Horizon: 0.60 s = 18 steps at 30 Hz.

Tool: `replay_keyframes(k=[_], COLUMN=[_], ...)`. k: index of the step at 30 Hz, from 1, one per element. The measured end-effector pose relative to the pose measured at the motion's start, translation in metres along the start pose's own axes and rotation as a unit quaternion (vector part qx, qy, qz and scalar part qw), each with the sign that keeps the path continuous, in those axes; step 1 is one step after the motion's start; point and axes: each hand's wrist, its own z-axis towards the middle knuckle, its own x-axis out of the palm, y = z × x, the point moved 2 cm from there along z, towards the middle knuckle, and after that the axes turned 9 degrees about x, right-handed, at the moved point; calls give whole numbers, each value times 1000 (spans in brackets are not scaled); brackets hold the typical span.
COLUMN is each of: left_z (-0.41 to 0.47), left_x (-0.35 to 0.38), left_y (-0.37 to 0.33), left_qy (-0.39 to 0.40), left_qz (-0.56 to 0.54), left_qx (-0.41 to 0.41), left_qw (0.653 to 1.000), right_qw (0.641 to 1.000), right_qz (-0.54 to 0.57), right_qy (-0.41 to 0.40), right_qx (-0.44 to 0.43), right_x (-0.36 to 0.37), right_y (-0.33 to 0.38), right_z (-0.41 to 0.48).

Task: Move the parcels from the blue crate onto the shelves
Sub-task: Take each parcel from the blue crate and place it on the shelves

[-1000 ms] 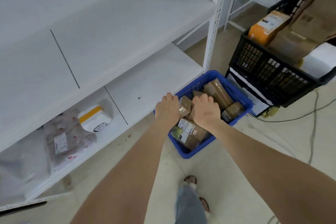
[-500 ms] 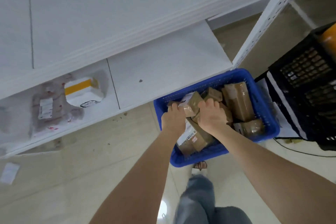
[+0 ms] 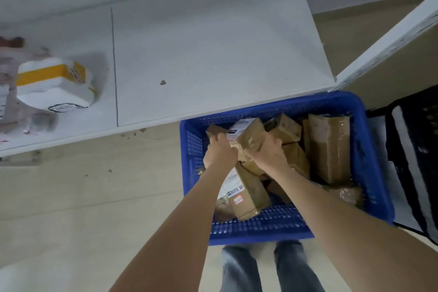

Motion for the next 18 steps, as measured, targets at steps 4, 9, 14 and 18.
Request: replay_keyframes(k=[4, 9, 14, 18], left_z=[43, 93, 109, 80], left_x=[33, 65, 78, 57], left_y=[22, 46, 58, 48], left_qy=[-22, -34, -34, -47], left_qz=[-127, -202, -326, -431], left_qx=[-67, -128, -161, -204], left_qw=[989, 970, 931, 878], right_qw=[984, 975, 935, 903], right_qz=[157, 164, 297, 377], right_qy=[77, 106, 96, 132], right_qx=[41, 107, 169, 159], right_x=[22, 57, 76, 51], right_y=[-10, -6, -5, -10], right_z=[48, 95, 106, 80])
